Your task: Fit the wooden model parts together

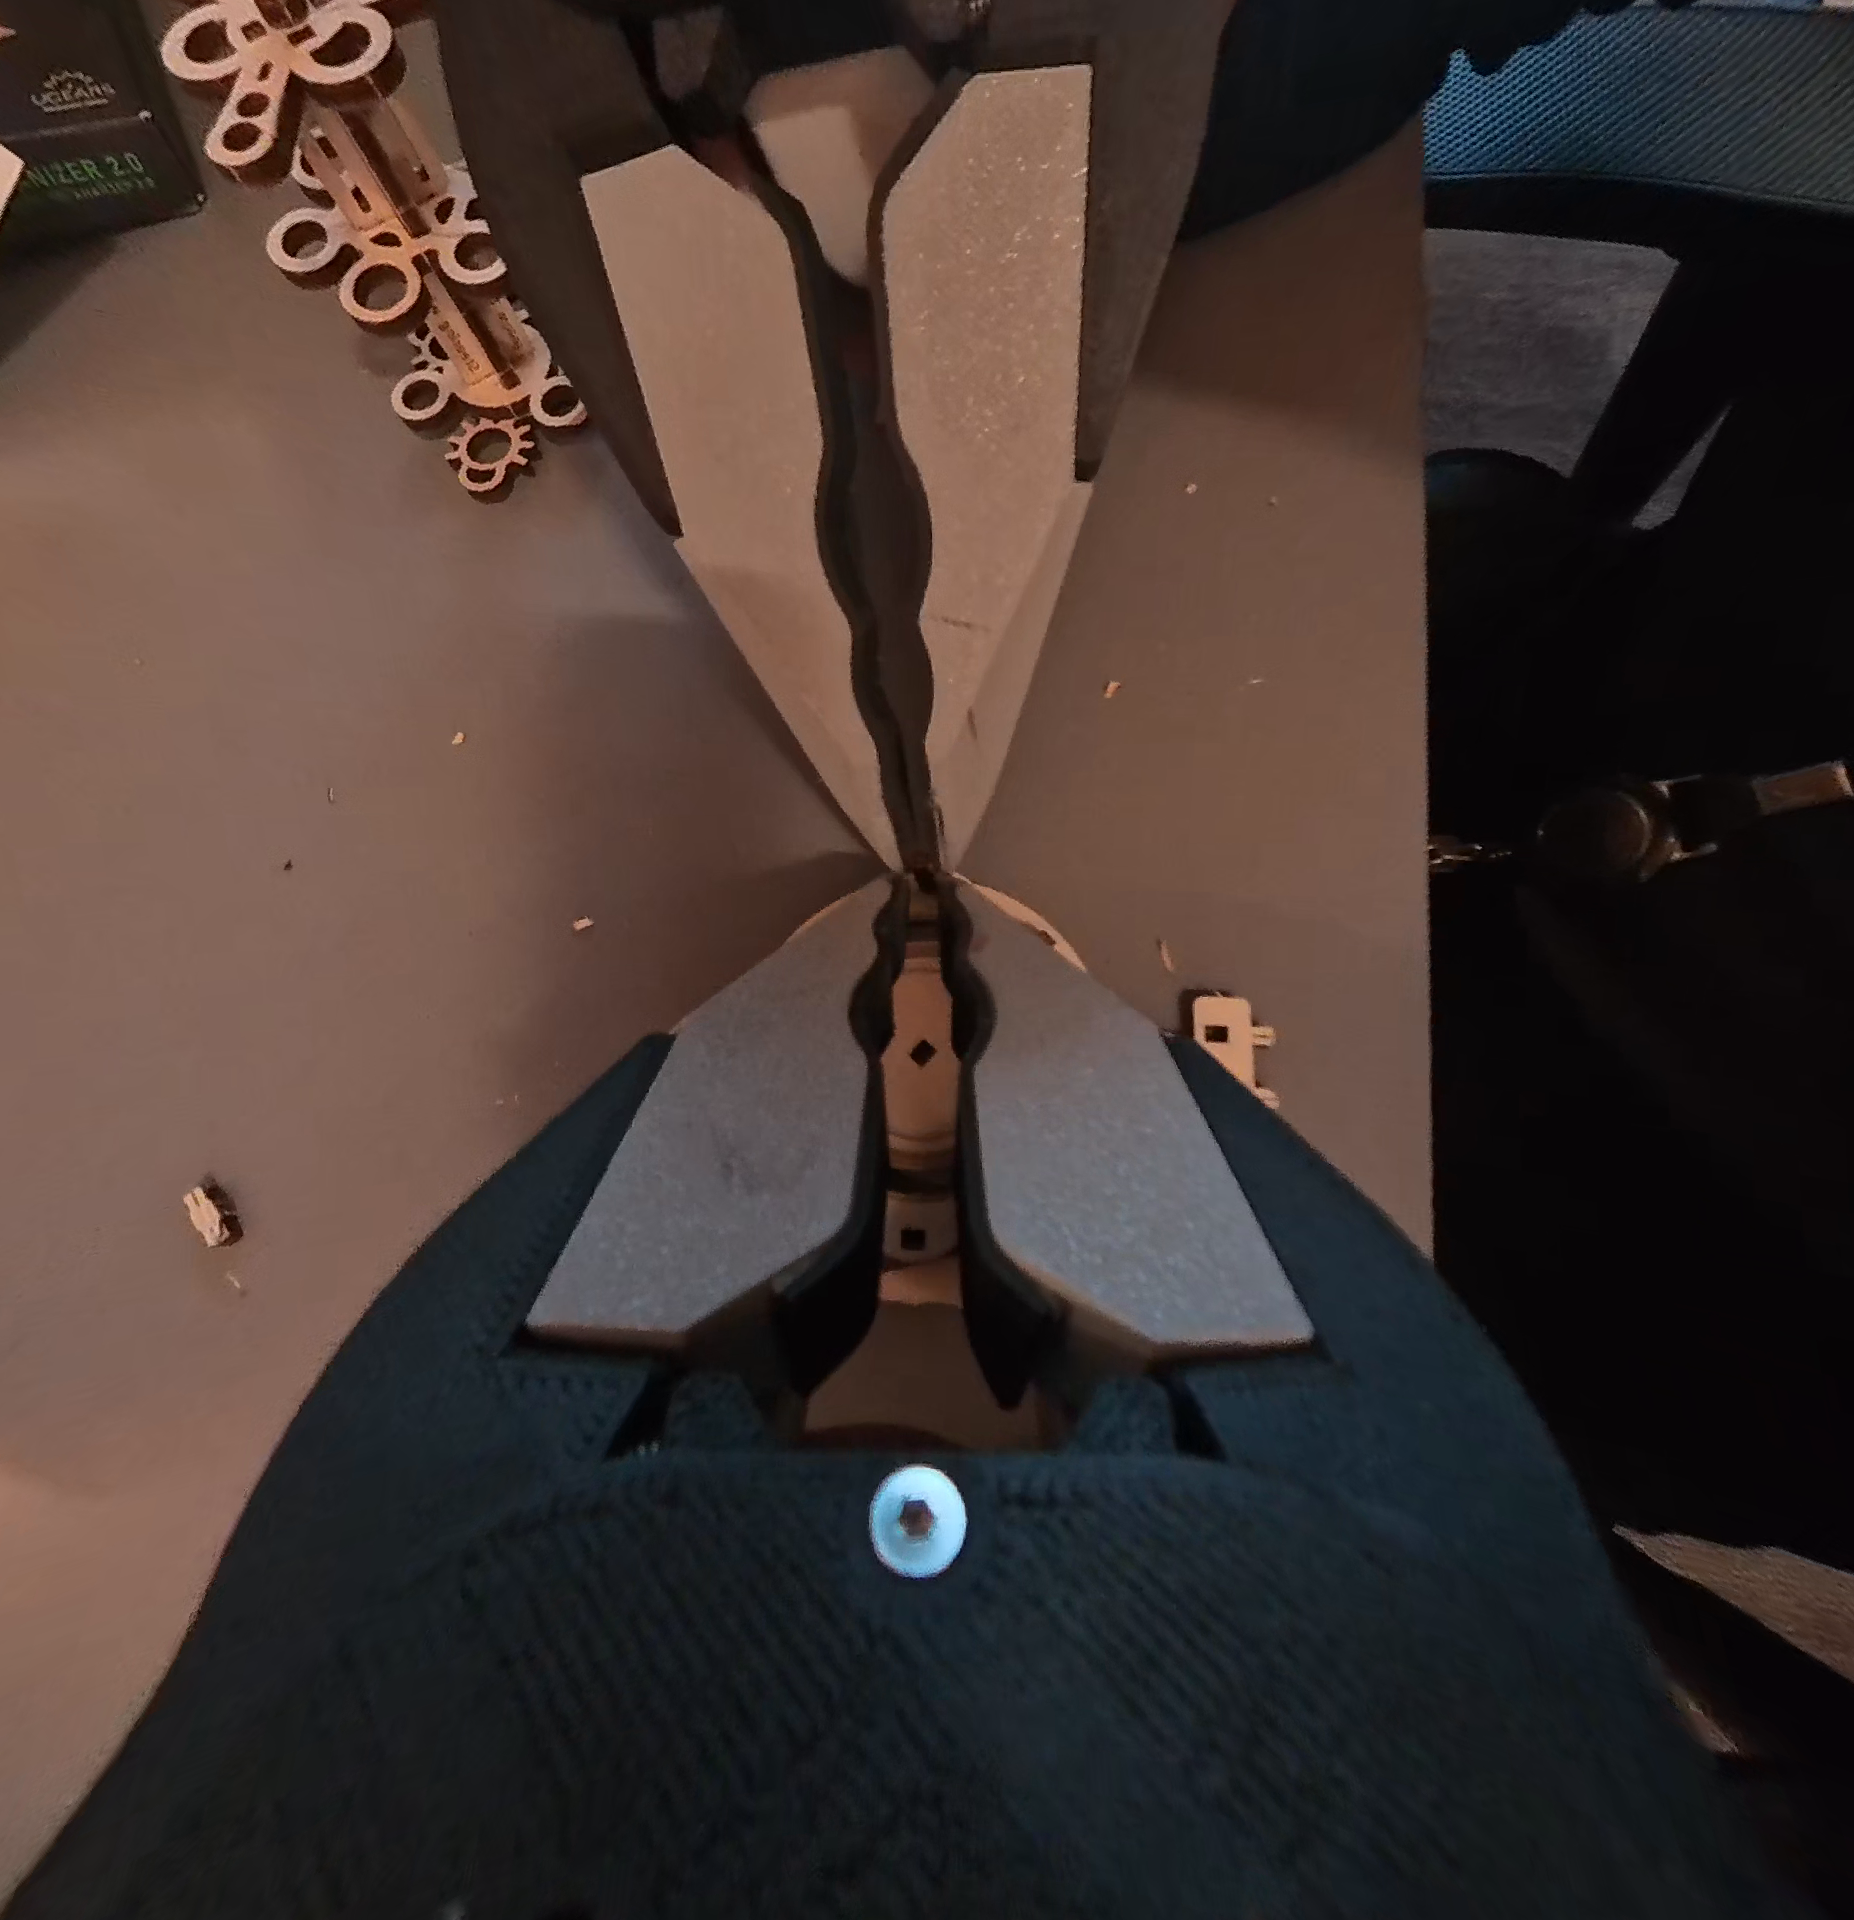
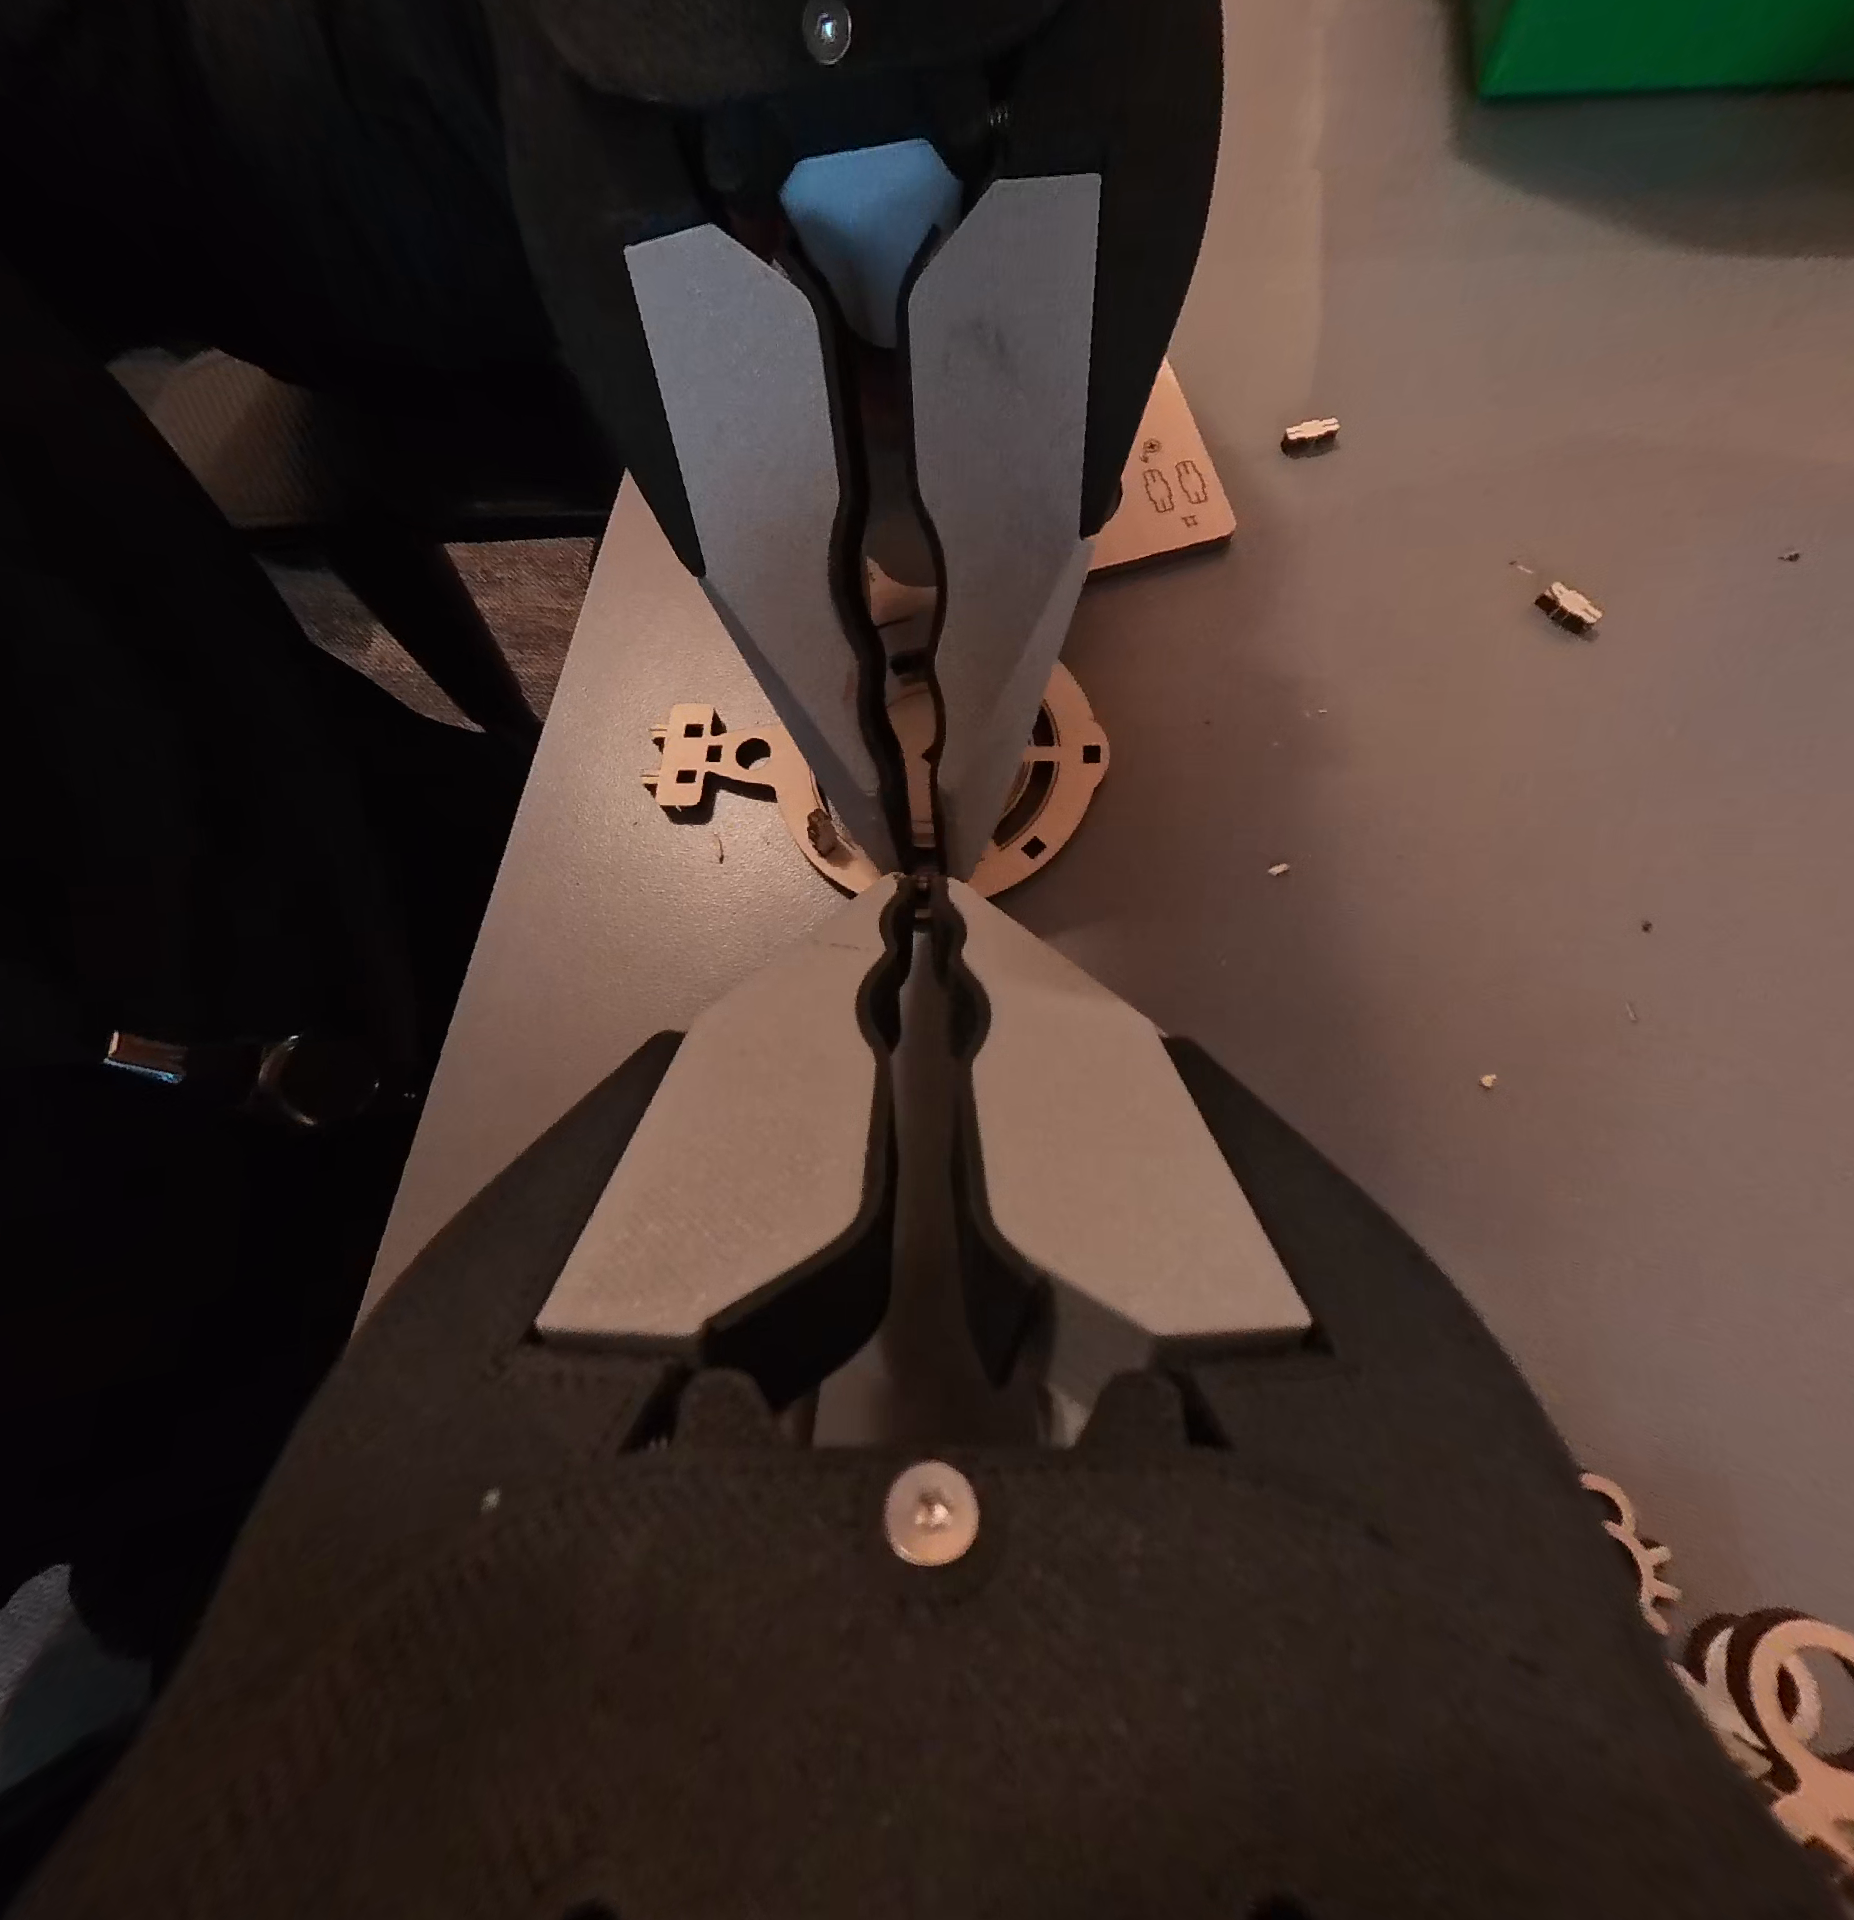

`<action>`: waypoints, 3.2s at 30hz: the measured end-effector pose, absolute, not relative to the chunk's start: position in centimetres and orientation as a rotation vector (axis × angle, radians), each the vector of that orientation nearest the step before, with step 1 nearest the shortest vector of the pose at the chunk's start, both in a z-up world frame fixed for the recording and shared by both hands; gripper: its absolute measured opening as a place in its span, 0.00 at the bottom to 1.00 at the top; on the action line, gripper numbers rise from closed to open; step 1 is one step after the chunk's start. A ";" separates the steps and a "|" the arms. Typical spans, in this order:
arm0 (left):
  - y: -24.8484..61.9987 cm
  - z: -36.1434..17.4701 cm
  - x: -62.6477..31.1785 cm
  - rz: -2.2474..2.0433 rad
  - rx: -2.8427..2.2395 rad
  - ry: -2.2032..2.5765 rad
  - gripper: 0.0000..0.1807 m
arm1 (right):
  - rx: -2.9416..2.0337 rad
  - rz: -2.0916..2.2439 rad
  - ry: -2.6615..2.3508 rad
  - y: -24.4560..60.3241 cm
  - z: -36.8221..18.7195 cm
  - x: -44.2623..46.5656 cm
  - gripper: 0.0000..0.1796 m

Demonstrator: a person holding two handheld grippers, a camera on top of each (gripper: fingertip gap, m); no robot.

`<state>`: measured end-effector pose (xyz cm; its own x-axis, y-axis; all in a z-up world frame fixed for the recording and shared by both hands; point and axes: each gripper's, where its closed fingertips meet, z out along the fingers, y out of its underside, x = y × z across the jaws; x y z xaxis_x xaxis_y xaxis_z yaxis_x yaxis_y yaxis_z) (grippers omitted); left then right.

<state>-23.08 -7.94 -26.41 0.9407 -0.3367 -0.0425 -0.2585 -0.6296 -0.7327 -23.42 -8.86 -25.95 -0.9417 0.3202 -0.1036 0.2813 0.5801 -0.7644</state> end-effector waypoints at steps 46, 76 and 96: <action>-8.0 -26.4 -23.0 -0.168 -2.290 0.401 0.00 | -0.541 1.302 -2.769 -8.7 -26.2 -23.4 0.00; -8.1 -26.2 -23.0 -0.210 -2.283 0.357 0.00 | -0.534 1.279 -2.784 -8.8 -26.3 -23.2 0.00; -8.1 -26.4 -22.9 -0.240 -2.307 0.316 0.00 | -0.540 1.182 -2.814 -8.8 -26.4 -23.3 0.00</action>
<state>-22.95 -8.09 -26.39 0.9512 -0.2994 0.0748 -0.1518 -0.6652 -0.7311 -23.30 -8.85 -26.39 -0.9385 0.3320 -0.0946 0.2999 0.6486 -0.6996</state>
